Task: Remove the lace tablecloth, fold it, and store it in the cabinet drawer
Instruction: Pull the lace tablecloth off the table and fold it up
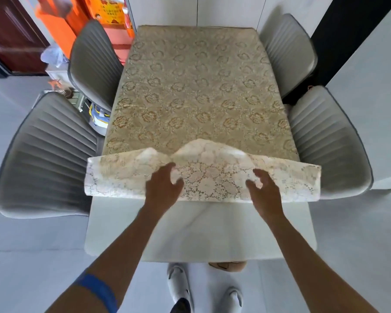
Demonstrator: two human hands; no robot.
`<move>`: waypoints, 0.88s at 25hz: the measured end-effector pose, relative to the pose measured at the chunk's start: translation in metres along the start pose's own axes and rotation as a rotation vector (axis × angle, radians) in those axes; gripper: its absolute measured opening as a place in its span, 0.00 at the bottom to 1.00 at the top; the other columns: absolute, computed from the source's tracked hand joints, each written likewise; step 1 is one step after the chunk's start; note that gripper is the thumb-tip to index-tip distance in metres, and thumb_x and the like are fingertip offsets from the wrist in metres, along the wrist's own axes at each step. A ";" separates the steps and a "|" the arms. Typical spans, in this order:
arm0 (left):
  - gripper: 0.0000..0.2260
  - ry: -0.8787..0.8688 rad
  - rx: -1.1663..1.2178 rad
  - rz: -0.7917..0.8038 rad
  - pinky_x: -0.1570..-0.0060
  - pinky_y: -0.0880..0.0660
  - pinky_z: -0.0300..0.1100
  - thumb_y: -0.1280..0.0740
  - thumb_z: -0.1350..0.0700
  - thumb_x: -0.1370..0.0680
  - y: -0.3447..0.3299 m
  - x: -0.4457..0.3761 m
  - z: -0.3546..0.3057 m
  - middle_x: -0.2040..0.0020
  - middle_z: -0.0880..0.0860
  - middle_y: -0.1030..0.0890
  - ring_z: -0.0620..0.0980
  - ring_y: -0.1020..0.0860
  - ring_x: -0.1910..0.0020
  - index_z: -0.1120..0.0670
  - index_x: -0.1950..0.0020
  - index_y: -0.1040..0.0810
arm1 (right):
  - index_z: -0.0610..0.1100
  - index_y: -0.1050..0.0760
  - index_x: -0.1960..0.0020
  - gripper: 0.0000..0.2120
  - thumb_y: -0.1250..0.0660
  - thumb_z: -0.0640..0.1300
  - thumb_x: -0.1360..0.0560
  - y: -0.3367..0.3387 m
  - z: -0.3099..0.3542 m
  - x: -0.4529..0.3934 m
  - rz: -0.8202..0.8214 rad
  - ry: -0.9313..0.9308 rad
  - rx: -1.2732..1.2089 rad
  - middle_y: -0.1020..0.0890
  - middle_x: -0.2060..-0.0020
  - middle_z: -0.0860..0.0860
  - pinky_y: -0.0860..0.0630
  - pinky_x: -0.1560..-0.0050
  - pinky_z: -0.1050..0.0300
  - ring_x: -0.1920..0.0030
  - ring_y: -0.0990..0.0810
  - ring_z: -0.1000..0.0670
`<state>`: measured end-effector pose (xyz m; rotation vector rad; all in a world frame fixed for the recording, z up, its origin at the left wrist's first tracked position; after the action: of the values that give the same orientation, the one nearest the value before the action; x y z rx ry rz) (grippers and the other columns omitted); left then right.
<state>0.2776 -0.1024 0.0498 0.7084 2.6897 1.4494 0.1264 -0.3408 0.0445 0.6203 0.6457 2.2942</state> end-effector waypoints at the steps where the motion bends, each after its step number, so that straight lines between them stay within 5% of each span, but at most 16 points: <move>1: 0.24 -0.051 -0.135 0.049 0.33 0.33 0.51 0.36 0.49 0.22 -0.014 0.012 0.004 0.29 0.52 0.28 0.54 0.28 0.33 0.51 0.27 0.33 | 0.46 0.27 0.33 0.19 0.33 0.43 0.24 -0.008 -0.010 0.008 0.043 0.043 0.128 0.21 0.39 0.50 0.29 0.39 0.52 0.41 0.24 0.47; 7: 0.28 -0.076 -0.575 0.182 0.29 0.41 0.51 0.39 0.57 0.24 -0.078 0.018 0.051 0.24 0.52 0.37 0.54 0.38 0.27 0.51 0.24 0.41 | 0.43 0.27 0.32 0.27 0.32 0.36 0.31 -0.050 -0.056 0.012 0.116 0.315 0.801 0.24 0.33 0.46 0.25 0.43 0.46 0.36 0.25 0.41; 11: 0.24 -0.179 -0.785 0.158 0.26 0.46 0.55 0.39 0.61 0.24 -0.100 -0.010 0.062 0.29 0.54 0.31 0.56 0.30 0.33 0.53 0.28 0.35 | 0.37 0.20 0.47 0.21 0.27 0.31 0.40 -0.070 -0.062 -0.015 0.006 0.449 1.114 0.18 0.52 0.40 0.21 0.55 0.44 0.54 0.18 0.37; 16: 0.16 -0.193 -0.843 0.235 0.28 0.45 0.53 0.39 0.61 0.24 -0.102 -0.018 0.064 0.39 0.52 0.25 0.53 0.24 0.42 0.54 0.37 0.27 | 0.37 0.19 0.61 0.12 0.24 0.30 0.44 -0.073 -0.064 -0.018 0.001 0.477 1.147 0.19 0.67 0.42 0.21 0.62 0.46 0.65 0.19 0.39; 22: 0.15 -0.169 -0.771 0.410 0.29 0.42 0.50 0.39 0.61 0.24 -0.105 0.077 0.074 0.41 0.52 0.23 0.53 0.24 0.42 0.54 0.38 0.26 | 0.40 0.23 0.73 0.16 0.20 0.34 0.56 -0.053 -0.094 0.066 0.218 0.434 1.049 0.25 0.78 0.46 0.25 0.74 0.54 0.77 0.24 0.44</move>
<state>0.1835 -0.0633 -0.0597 1.2389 1.6804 2.1699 0.0530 -0.2856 -0.0421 0.6493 2.1293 2.1596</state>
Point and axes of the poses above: each hand's wrist, its own x-axis away from the middle knuckle, its own y-axis out of the back of the hand, z = x × y, the point moved 3 cm from there along -x, towards the middle knuckle
